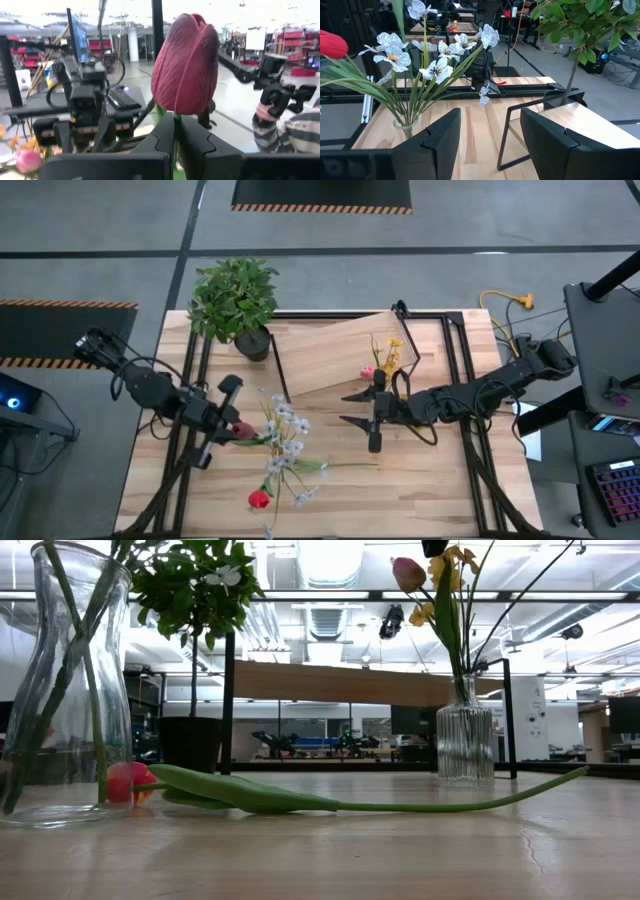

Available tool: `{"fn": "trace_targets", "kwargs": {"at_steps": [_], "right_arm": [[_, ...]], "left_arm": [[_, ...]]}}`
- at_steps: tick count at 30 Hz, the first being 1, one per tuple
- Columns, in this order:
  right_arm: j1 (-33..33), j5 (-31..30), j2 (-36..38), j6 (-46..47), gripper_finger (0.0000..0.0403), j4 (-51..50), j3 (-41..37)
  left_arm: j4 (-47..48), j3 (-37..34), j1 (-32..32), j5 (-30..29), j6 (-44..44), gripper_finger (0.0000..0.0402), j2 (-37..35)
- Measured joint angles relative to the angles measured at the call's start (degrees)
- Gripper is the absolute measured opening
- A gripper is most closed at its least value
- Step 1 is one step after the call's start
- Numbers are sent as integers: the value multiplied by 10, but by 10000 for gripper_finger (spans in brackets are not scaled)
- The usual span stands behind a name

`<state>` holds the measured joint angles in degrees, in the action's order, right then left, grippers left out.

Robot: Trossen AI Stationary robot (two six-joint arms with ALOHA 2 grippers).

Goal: Pick and place flowers into a vace then onto a shelf
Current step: Put the dark red flower into the bottom transparent vase

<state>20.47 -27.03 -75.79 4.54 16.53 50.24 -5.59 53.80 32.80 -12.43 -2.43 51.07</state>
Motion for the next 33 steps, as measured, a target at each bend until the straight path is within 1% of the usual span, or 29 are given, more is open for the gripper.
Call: {"fn": "trace_targets", "kwargs": {"at_steps": [6, 11, 25, 27, 29, 33], "right_arm": [[0, 0, 0, -1, 199, 0, 0], [0, 0, 0, -2, 199, -1, 0], [0, 0, 0, -2, 199, 0, -1], [0, 0, 0, -2, 199, 0, -1], [0, 0, 0, -2, 199, 0, -1], [0, 0, 0, -2, 199, 0, -1]], "left_arm": [[-5, -16, 0, 0, 30, 0, -8], [-5, -28, 1, 1, 30, 0, -9], [-13, -154, 3, 6, -1, 4, -15], [-11, -160, 3, 6, -2, 16, -15], [-10, -161, 3, 5, -3, 36, -16], [31, -142, 3, 5, -7, 99, -16]]}}
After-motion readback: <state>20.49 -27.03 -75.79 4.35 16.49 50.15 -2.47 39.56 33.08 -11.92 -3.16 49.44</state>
